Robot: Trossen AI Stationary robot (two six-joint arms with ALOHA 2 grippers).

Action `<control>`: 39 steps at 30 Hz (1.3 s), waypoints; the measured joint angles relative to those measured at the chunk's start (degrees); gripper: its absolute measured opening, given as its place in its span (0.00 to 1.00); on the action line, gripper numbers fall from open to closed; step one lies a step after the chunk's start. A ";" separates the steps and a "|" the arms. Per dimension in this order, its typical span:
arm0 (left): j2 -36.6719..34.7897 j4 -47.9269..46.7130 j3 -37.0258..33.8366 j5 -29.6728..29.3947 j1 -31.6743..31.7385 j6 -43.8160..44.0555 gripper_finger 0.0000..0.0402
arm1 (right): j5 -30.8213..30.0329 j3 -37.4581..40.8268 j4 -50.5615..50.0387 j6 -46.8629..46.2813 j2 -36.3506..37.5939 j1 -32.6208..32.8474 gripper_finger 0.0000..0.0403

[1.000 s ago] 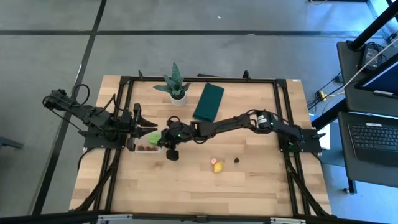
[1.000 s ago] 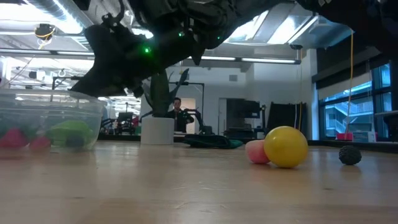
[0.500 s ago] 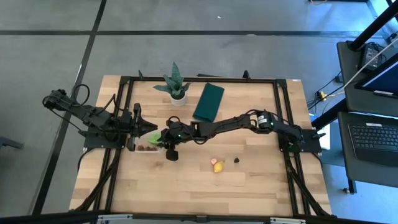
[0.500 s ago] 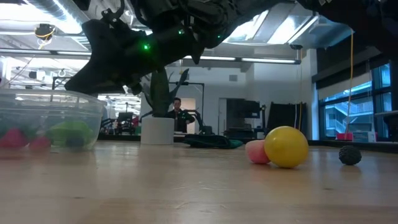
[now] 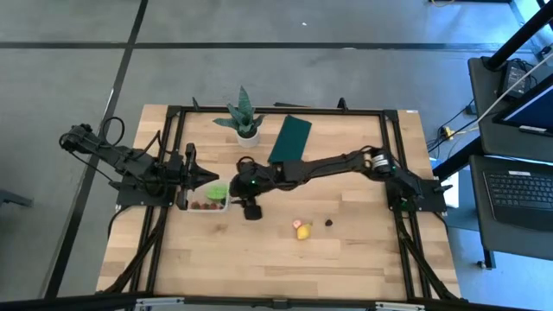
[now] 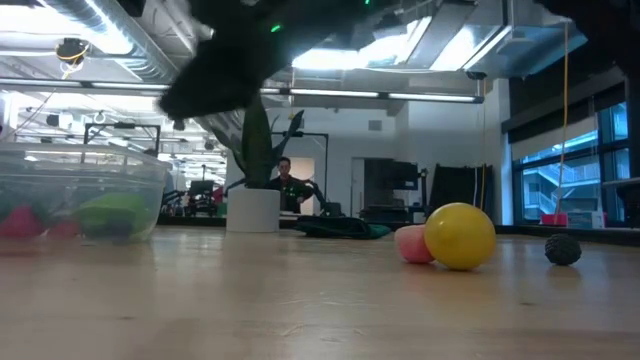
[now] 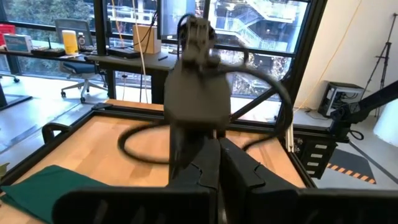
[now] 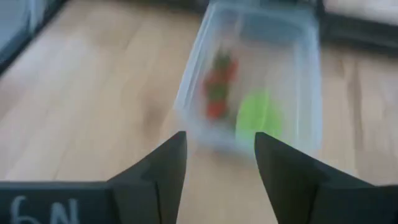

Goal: Pick and placing Produce into tupperware
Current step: Put the lemon into the transparent bin

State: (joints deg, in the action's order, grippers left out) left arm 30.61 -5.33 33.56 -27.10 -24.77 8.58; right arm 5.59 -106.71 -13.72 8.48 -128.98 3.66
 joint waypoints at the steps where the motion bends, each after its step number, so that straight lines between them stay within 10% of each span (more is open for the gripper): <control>1: 0.01 0.00 0.00 -0.01 -0.02 0.00 0.01 | 0.16 -0.05 -4.07 1.01 1.43 0.11 0.48; 16: 0.00 -0.21 -0.02 -0.01 -0.02 -0.15 0.09 | 3.58 0.15 -53.33 -6.05 6.89 3.12 0.68; 39: 0.01 -0.22 -0.02 -0.01 -0.01 -0.15 0.08 | 0.25 13.05 -49.45 -5.60 9.19 15.80 0.68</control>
State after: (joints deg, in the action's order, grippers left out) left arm 30.63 -5.55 33.54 -27.11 -24.78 8.43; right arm 5.84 -93.65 -63.16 2.88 -119.79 19.46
